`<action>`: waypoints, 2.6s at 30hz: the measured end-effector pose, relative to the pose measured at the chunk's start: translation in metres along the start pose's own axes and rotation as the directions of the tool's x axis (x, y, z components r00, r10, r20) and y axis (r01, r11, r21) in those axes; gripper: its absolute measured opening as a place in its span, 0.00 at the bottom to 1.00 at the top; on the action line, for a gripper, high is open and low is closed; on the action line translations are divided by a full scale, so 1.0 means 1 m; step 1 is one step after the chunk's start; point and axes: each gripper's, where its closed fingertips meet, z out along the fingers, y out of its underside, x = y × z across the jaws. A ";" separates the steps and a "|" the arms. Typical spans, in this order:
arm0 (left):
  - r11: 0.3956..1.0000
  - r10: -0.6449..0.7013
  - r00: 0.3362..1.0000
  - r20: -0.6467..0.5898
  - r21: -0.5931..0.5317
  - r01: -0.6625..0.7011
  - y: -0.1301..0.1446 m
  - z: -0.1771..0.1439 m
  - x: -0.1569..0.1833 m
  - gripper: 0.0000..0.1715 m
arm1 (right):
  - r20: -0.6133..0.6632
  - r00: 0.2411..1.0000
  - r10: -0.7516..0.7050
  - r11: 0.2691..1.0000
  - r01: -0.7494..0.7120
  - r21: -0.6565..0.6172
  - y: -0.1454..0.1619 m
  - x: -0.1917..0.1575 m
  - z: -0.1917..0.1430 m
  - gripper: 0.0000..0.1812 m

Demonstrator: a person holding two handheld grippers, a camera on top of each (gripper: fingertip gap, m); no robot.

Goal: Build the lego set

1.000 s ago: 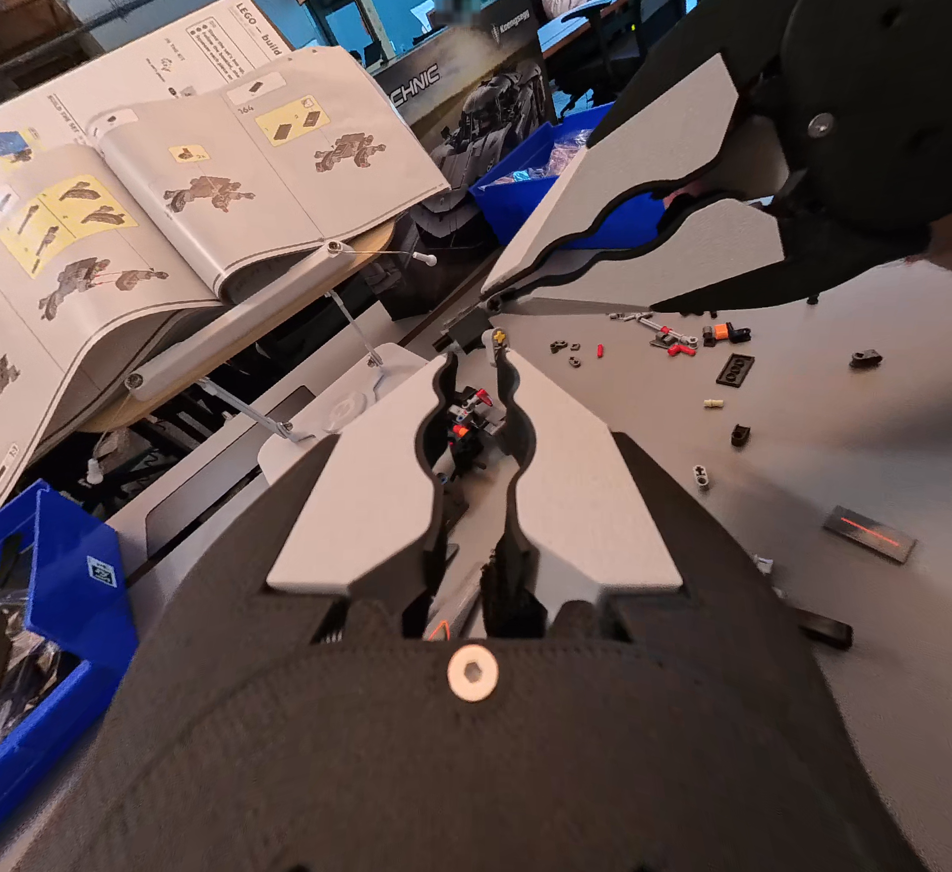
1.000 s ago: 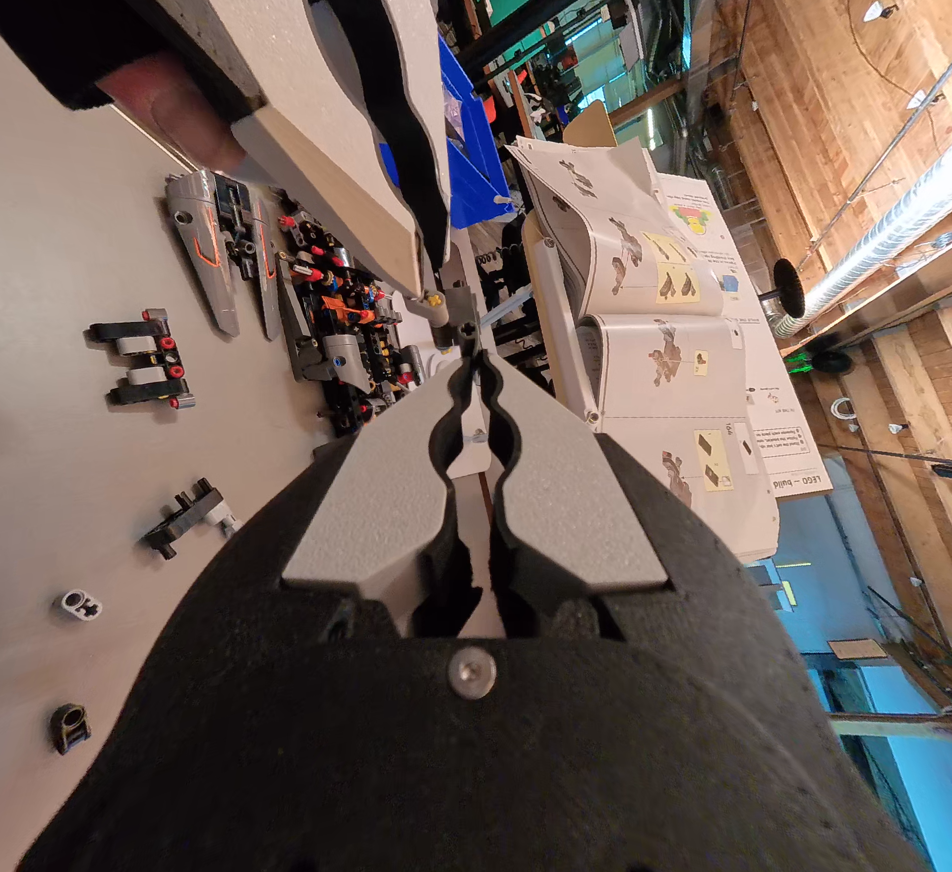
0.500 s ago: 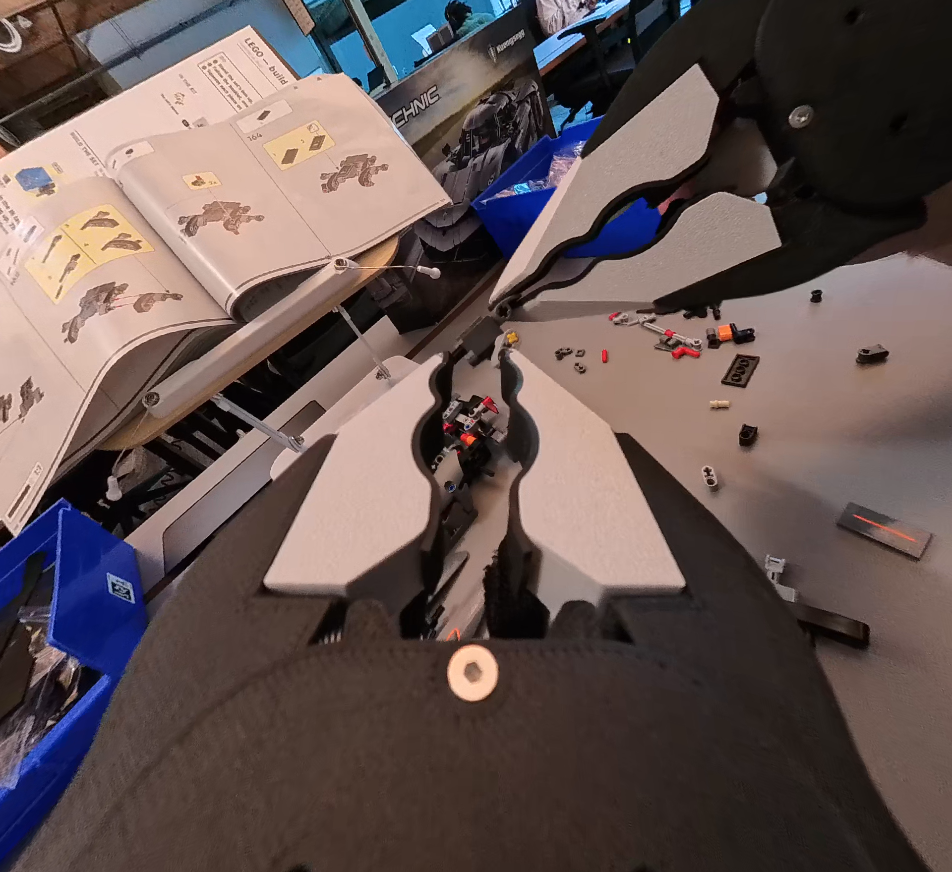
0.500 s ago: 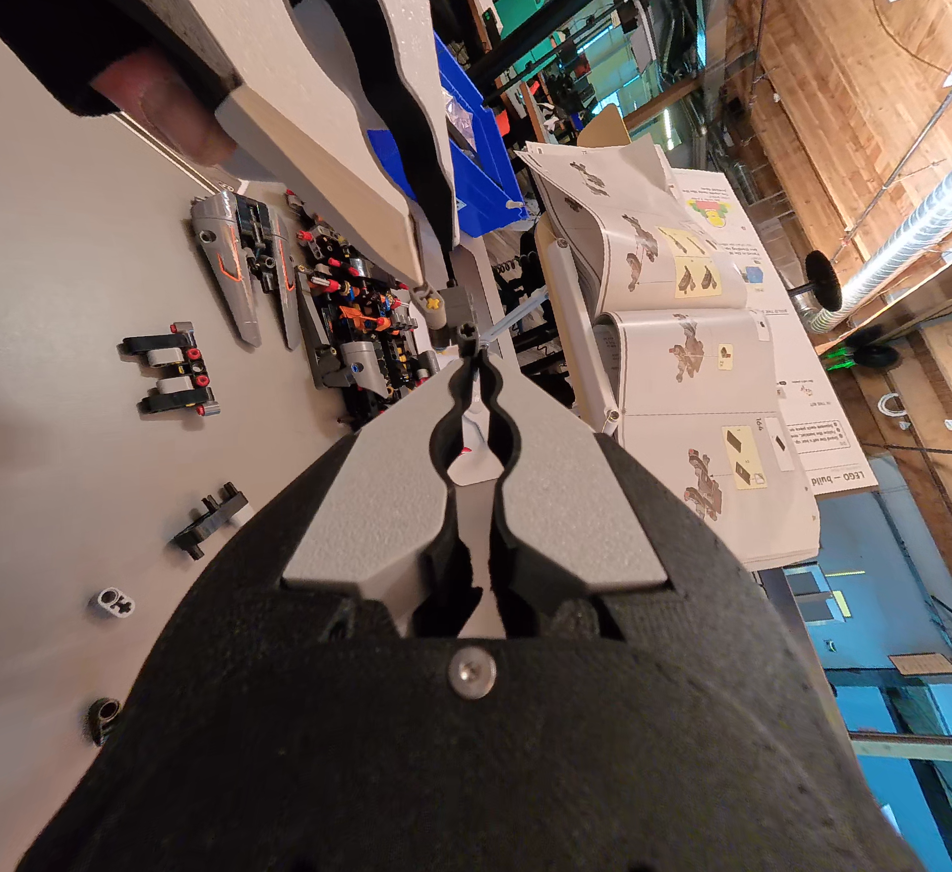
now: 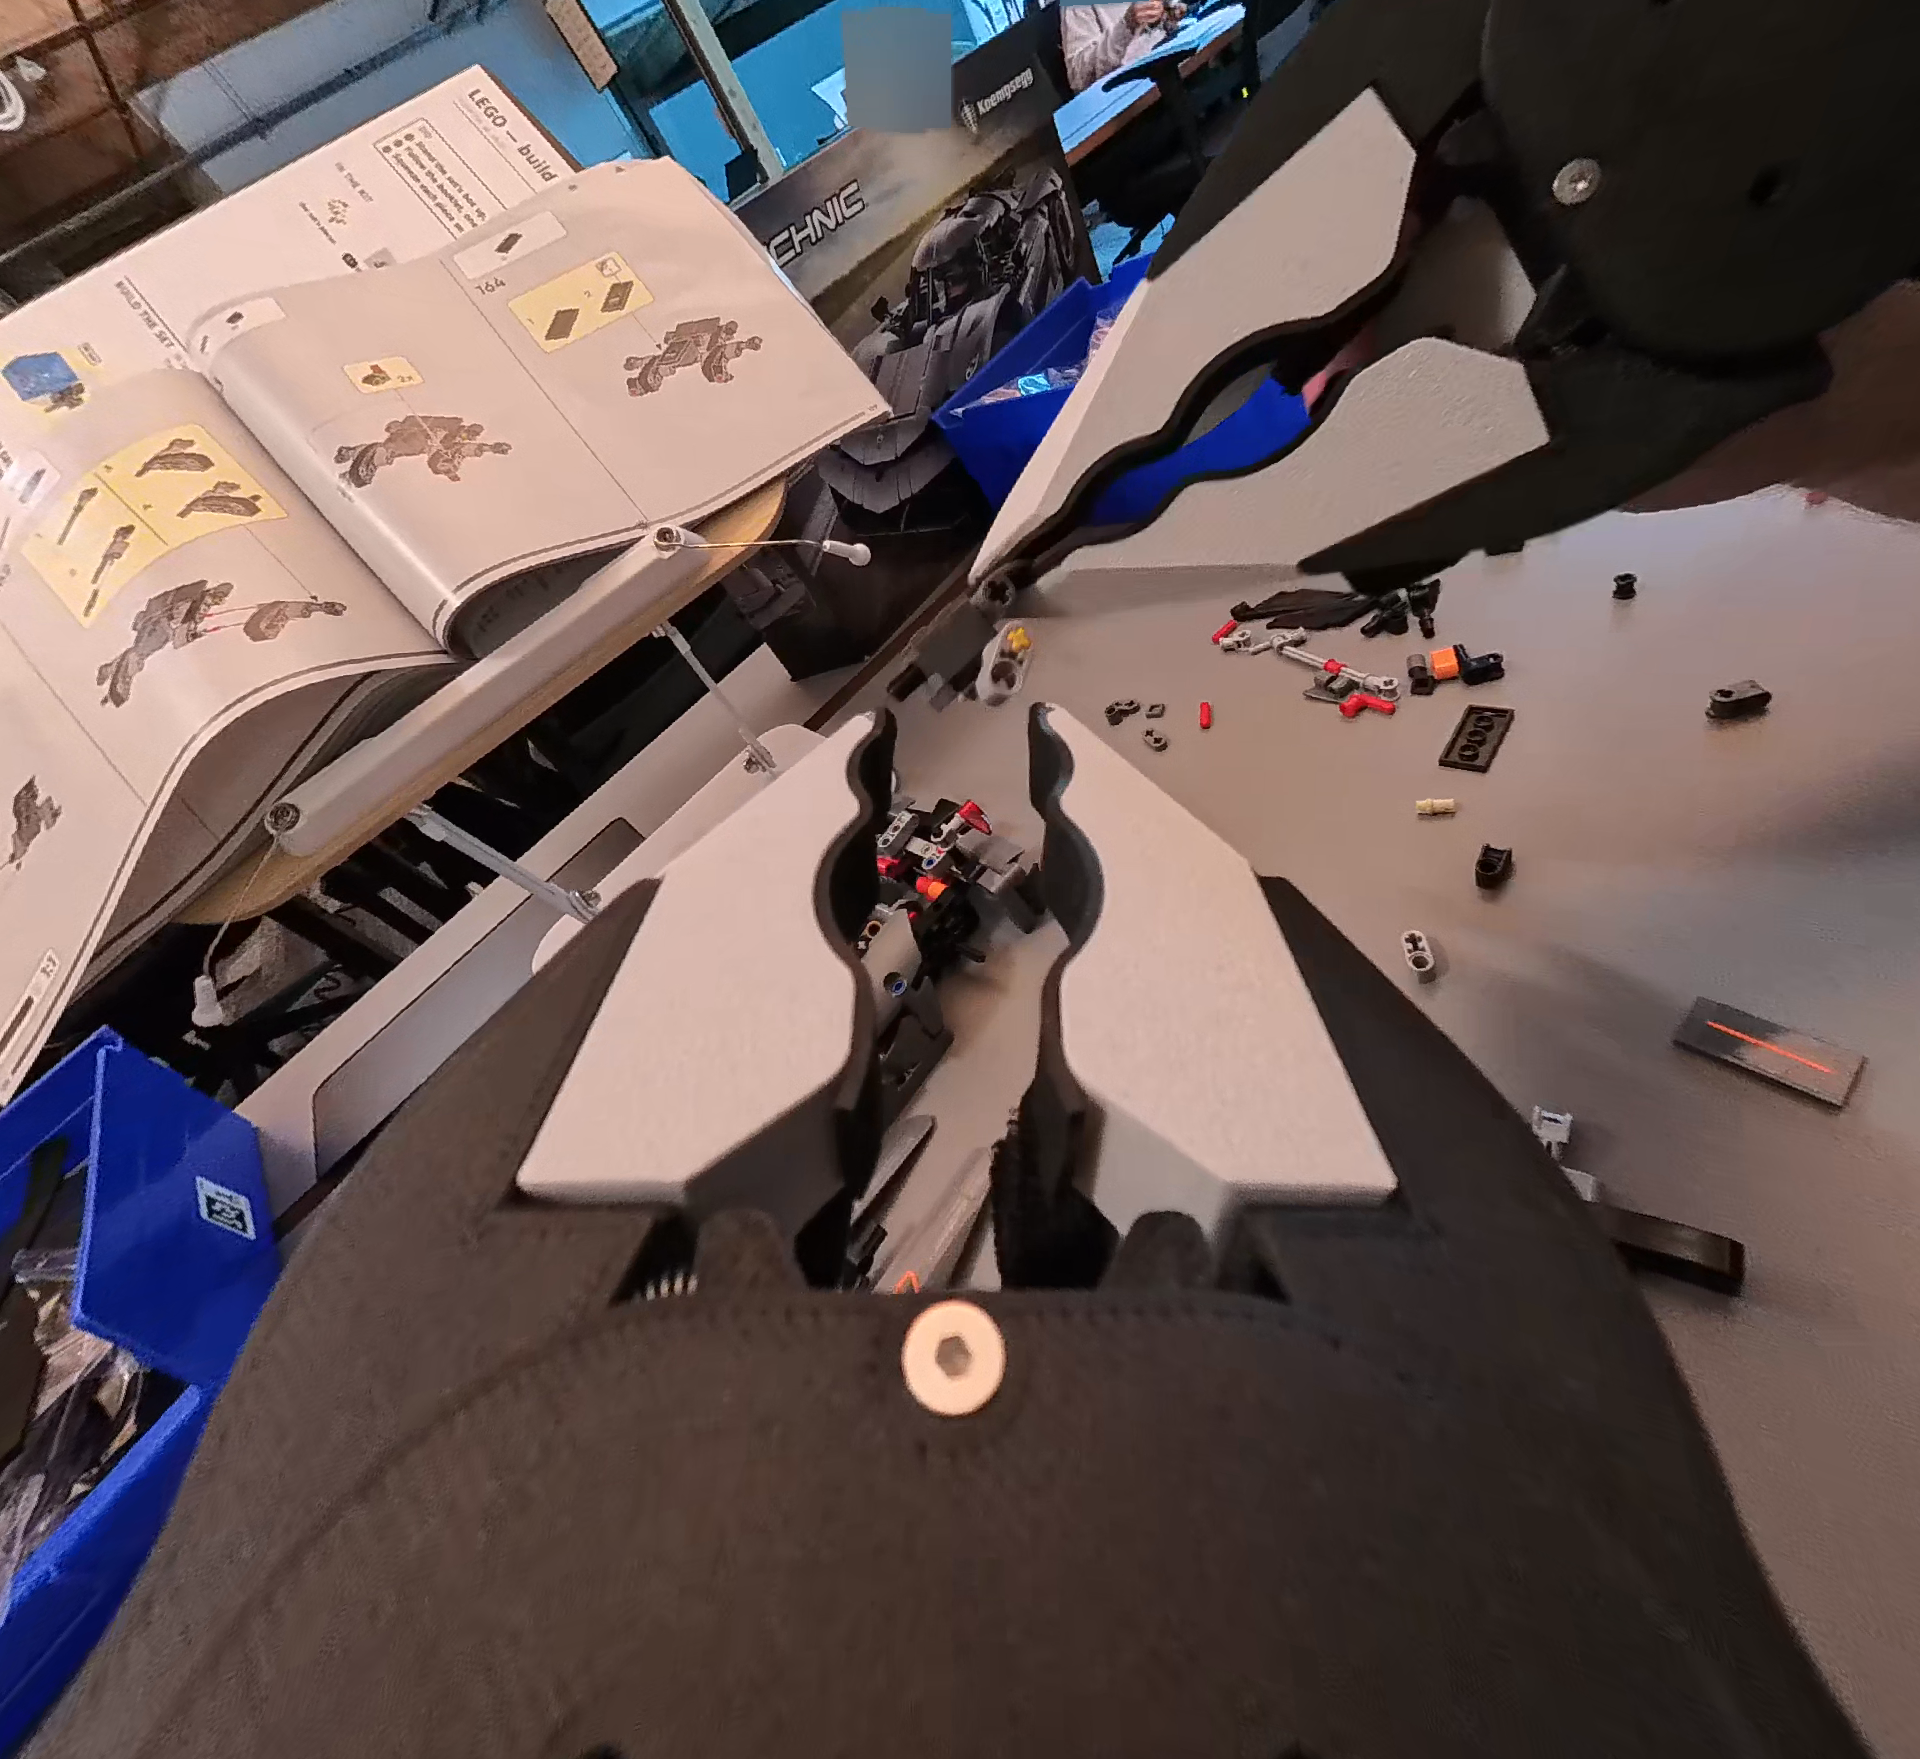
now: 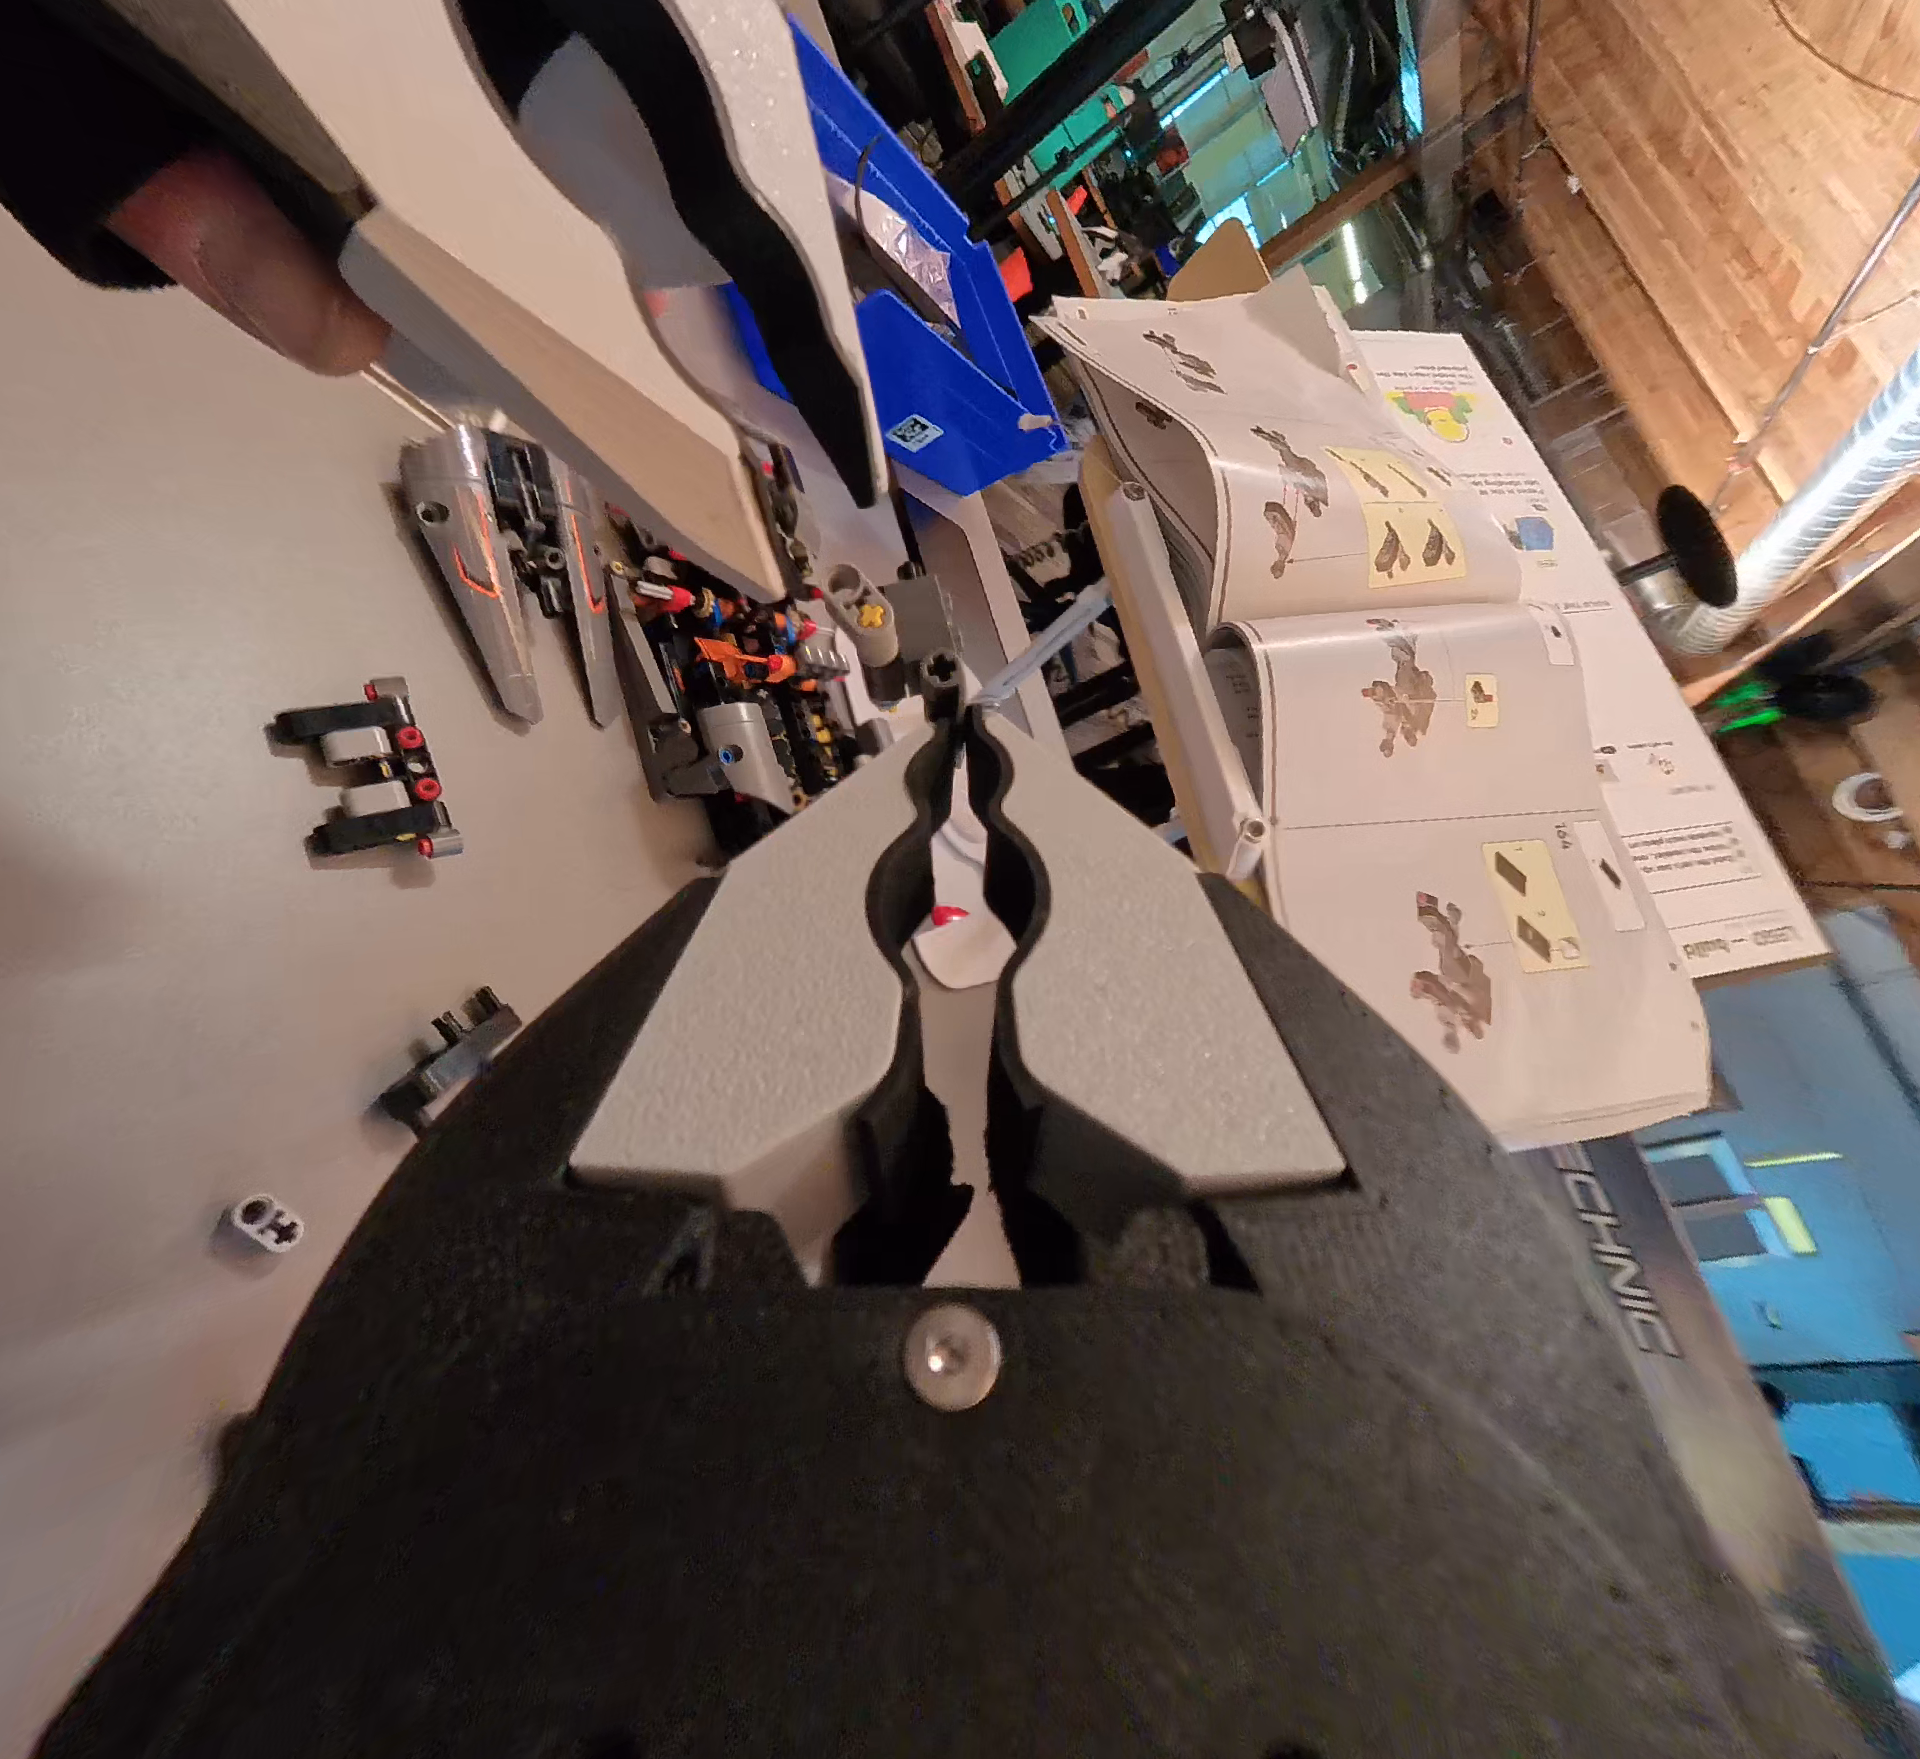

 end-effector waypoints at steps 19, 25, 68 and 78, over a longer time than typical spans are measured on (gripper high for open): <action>0.935 -0.275 0.941 -0.198 0.171 0.309 -0.027 0.012 -0.002 0.17 | 0.710 0.192 0.678 0.211 -0.975 0.062 -0.029 0.025 -0.026 0.00; 0.891 -0.324 0.912 -0.251 0.243 0.383 -0.040 0.009 -0.005 0.17 | 0.779 0.047 0.626 0.071 -0.997 0.003 -0.037 0.024 -0.026 0.00; 0.871 -0.323 0.935 -0.144 0.341 0.353 -0.050 0.003 -0.011 0.03 | 0.171 0.718 0.675 0.676 -0.694 0.246 -0.040 0.030 -0.020 0.08; 0.923 -0.237 0.971 -0.030 0.306 0.235 -0.050 0.005 -0.009 0.03 | 0.091 0.737 0.669 0.709 -0.671 0.217 -0.038 0.031 -0.017 0.06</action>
